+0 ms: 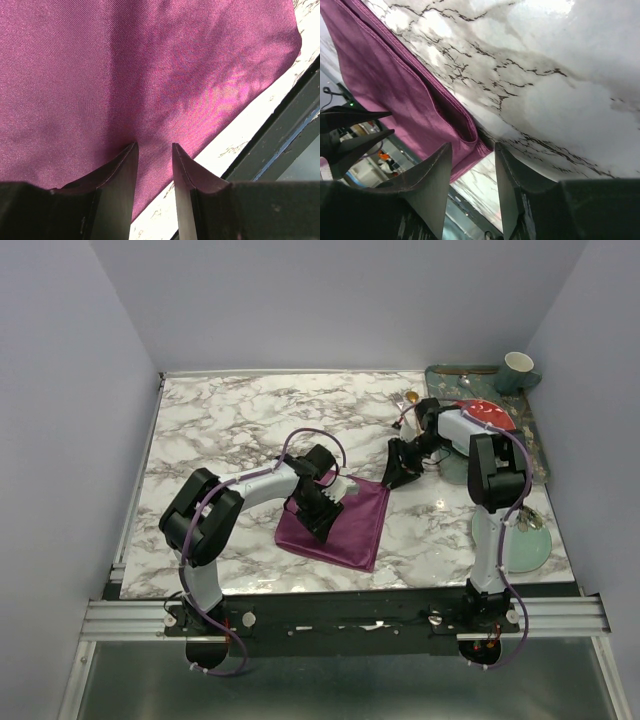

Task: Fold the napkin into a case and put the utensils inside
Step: Pick up the lower triangle-folded napkin from the center of the board.

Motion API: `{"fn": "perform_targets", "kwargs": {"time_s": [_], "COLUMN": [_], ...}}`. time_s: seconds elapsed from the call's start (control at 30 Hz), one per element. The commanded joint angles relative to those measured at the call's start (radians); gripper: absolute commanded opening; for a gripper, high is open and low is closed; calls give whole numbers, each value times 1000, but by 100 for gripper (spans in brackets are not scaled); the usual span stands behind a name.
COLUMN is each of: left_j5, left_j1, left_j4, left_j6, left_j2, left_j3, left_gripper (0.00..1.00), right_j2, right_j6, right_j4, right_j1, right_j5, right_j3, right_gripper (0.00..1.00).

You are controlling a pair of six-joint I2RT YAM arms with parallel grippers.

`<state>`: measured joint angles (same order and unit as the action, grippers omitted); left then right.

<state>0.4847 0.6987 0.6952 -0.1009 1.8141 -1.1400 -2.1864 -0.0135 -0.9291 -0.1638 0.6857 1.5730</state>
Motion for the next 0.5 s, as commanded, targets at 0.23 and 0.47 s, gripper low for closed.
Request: {"fn": "perform_targets", "kwargs": {"time_s": [0.23,0.47], "left_j5": [12,5], "left_j1": [1,1], "left_j4": [-23,-28], "left_j6": [-14,-14], "left_j2": [10,10], "left_j3": [17,19], "left_gripper": [45,45], "right_j2": [-46,-1], "right_j6": [-16,-8], "right_j4": [-16,-14], "right_j1": [-17,-17], "right_j5": [43,57], "right_j3": [18,15], "right_gripper": [35,14]}}
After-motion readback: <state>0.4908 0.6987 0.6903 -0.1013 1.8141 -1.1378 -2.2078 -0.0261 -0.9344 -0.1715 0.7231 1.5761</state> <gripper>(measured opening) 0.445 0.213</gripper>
